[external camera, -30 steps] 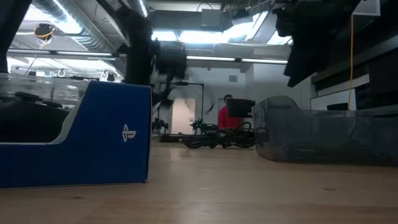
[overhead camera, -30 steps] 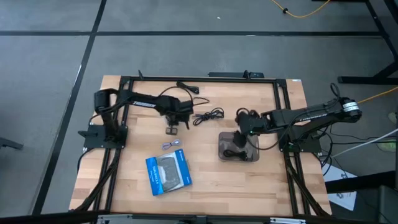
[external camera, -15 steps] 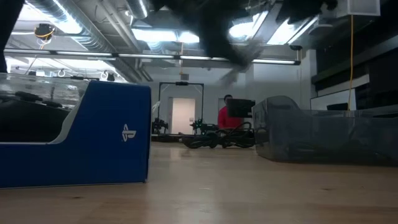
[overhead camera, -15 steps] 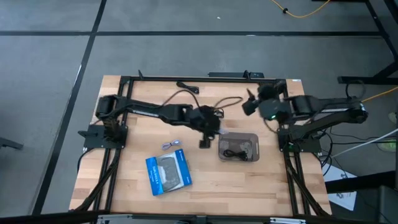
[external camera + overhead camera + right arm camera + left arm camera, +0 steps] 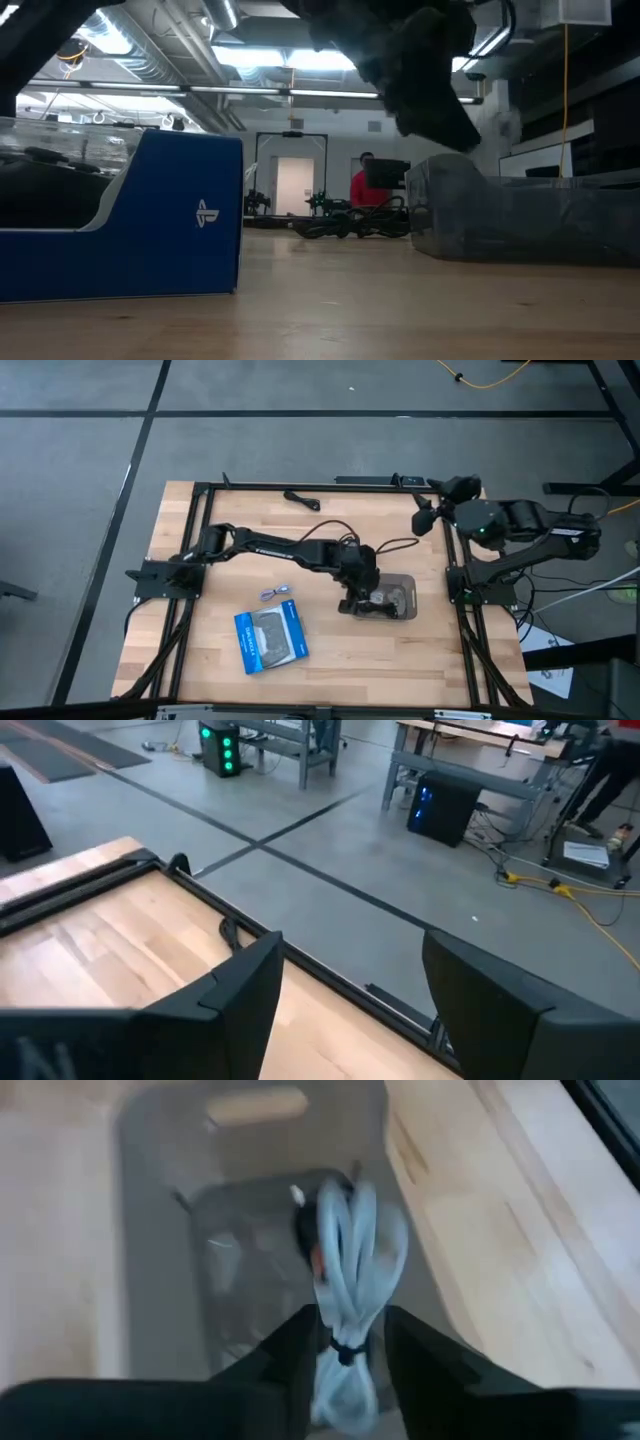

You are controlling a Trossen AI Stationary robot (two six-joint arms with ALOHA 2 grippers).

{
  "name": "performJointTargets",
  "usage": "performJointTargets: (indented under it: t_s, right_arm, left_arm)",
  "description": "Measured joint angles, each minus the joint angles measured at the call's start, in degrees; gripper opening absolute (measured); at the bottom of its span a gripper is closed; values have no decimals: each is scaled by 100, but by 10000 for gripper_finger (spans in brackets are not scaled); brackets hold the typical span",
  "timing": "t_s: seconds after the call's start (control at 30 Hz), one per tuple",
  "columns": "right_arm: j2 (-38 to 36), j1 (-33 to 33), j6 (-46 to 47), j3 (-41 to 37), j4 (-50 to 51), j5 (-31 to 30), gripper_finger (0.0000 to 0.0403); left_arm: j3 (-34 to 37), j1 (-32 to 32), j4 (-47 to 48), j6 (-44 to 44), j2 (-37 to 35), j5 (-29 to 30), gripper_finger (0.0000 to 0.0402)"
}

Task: Pick and place USB-C Cables
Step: Put the top white charger cable into the black bin, then put the bottom black charger cable into the black bin

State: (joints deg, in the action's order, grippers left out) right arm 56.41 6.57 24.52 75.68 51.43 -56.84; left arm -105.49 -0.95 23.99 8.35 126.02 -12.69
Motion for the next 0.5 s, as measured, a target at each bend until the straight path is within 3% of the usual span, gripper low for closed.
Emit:
performJointTargets:
  t_s: [0.1, 0.27, 0.43, 0.5]
  right_arm:
    - [63, -62, -18, 0, 31, 2, 243]
    - [189, -424, -250, 0, 43, -35, 243]
    - [294, -1179, -206, 0, 61, -137, 243]
    - [391, -1562, -70, 0, 13, 153, 243]
  left_arm:
    - [-34, 61, -107, 119, -58, 5, 135]
    - [-79, 140, 840, 303, -382, 75, 139]
    - [-85, 133, 2677, 275, -979, 1245, 138]
    - [-85, 132, 3437, 270, -1212, 1562, 138]
